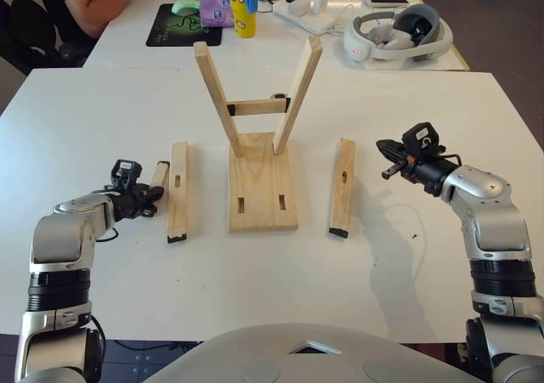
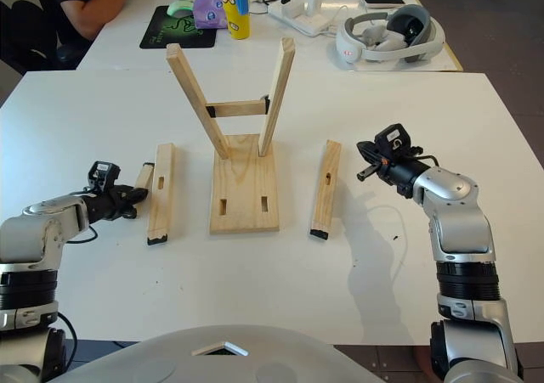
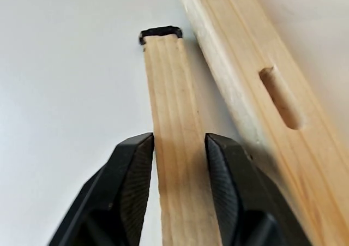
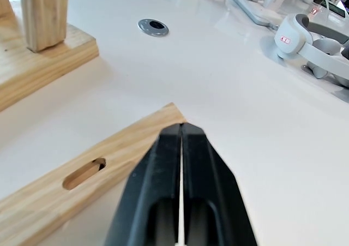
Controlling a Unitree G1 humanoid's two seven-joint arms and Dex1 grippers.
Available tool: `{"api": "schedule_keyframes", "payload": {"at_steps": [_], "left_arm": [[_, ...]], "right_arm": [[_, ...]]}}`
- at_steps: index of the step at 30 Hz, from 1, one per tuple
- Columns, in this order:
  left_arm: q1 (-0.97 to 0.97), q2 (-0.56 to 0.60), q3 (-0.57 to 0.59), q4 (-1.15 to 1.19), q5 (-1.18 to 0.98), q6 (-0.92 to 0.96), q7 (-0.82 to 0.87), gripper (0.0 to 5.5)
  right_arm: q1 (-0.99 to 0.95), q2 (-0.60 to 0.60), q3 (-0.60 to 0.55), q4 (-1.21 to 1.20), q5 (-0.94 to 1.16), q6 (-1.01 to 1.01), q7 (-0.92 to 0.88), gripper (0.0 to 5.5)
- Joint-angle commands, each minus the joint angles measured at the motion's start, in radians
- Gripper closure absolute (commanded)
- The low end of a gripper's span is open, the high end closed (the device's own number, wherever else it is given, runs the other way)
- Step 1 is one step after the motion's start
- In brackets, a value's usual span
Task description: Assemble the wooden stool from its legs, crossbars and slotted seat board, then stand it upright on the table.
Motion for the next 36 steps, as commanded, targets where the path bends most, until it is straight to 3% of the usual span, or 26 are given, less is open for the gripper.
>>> {"api": "schedule_keyframes", "payload": {"at_steps": [1, 5, 9, 13, 19, 24, 29, 32, 36], "left_arm": [[0.063, -0.012, -0.036, 0.102, 0.029, -0.007, 0.011, 4.18], [0.005, -0.041, 0.018, 0.126, 0.038, -0.169, 0.057, 4.18], [-0.103, -0.028, 0.056, 0.029, 0.120, -0.586, 0.119, 4.18], [-0.234, -0.070, 0.140, -0.095, 0.040, -0.732, 0.149, 4.18], [-0.428, -0.077, 0.117, -0.205, -0.027, -0.740, 0.148, 4.18], [-0.551, -0.120, -0.001, -0.251, -0.070, -0.693, 0.105, 4.18], [-0.515, -0.191, -0.177, -0.312, -0.010, -0.706, 0.091, 4.18], [-0.488, -0.213, -0.201, -0.326, -0.002, -0.703, 0.094, 4.18], [-0.429, -0.221, -0.253, -0.351, 0.044, -0.721, 0.084, 4.18]], "right_arm": [[-0.017, 0.002, -0.004, -0.014, 0.009, 0.012, -0.012, 5.50], [-0.044, 0.044, -0.064, -0.018, 0.062, 0.021, -0.051, 5.50], [-0.125, 0.102, -0.181, -0.008, 0.131, 0.020, -0.163, 5.50], [-0.216, 0.195, -0.301, -0.102, 0.450, 0.165, -0.162, 5.11], [-0.321, 0.260, -0.374, -0.223, 0.864, 0.326, -0.267, 4.08], [-0.393, 0.337, -0.334, -0.293, 1.122, 0.358, -0.448, 3.30], [-0.419, 0.405, -0.230, -0.298, 1.204, 0.350, -0.546, 2.51], [-0.424, 0.408, -0.204, -0.297, 1.216, 0.335, -0.571, 2.12], [-0.429, 0.420, -0.175, -0.288, 1.237, 0.317, -0.587, 2.09]]}}
